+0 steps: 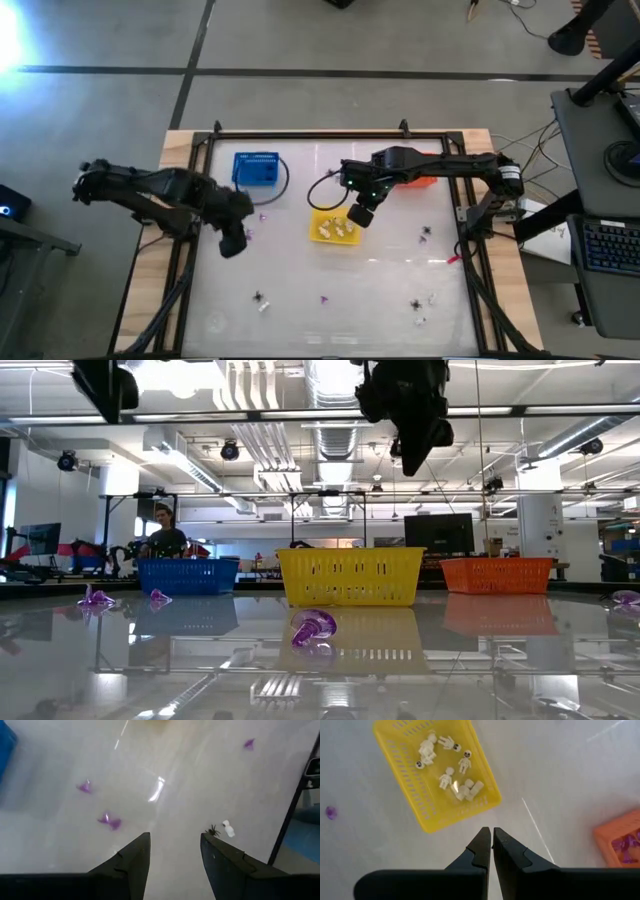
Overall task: Sort Halloween decoration
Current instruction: Put the white skeleton toy into the yellow bin
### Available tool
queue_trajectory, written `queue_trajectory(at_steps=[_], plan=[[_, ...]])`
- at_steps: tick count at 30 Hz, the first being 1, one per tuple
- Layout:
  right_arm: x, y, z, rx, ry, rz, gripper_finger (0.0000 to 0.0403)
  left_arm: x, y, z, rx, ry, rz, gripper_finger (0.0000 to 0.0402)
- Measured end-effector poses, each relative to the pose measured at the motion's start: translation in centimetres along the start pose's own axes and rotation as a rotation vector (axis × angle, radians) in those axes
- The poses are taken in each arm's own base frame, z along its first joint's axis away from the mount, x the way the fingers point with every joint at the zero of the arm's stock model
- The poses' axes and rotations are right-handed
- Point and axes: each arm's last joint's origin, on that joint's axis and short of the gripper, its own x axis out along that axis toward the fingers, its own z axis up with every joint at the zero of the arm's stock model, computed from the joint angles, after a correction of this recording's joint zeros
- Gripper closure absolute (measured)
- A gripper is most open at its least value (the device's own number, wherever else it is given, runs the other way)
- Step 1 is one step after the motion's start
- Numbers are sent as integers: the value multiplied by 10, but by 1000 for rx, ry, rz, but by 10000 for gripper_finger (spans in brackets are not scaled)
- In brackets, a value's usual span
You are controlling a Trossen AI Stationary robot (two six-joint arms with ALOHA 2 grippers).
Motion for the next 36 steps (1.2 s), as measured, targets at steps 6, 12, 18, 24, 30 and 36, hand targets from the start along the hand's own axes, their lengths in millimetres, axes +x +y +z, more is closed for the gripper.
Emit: queue_trajectory(at_steps=[6, 12, 18, 24, 30, 36], plan=[[-24, -6, -13, 57, -15, 6, 390, 20, -18, -18, -86, 10, 1, 244], [-45, -11, -23, 123, -72, 32, 390, 49, -36, -32, -153, 8, -14, 244], [-57, -14, -29, 123, -99, 44, 390, 74, -64, -38, -148, 28, -46, 244], [-57, -15, -29, 126, -97, 41, 390, 108, -90, -47, -125, 65, -32, 244], [-57, -15, -29, 112, -97, 40, 390, 126, -112, -45, -45, 76, -43, 244], [-56, -16, -29, 97, -97, 38, 390, 154, -126, -51, -14, 117, -45, 244]])
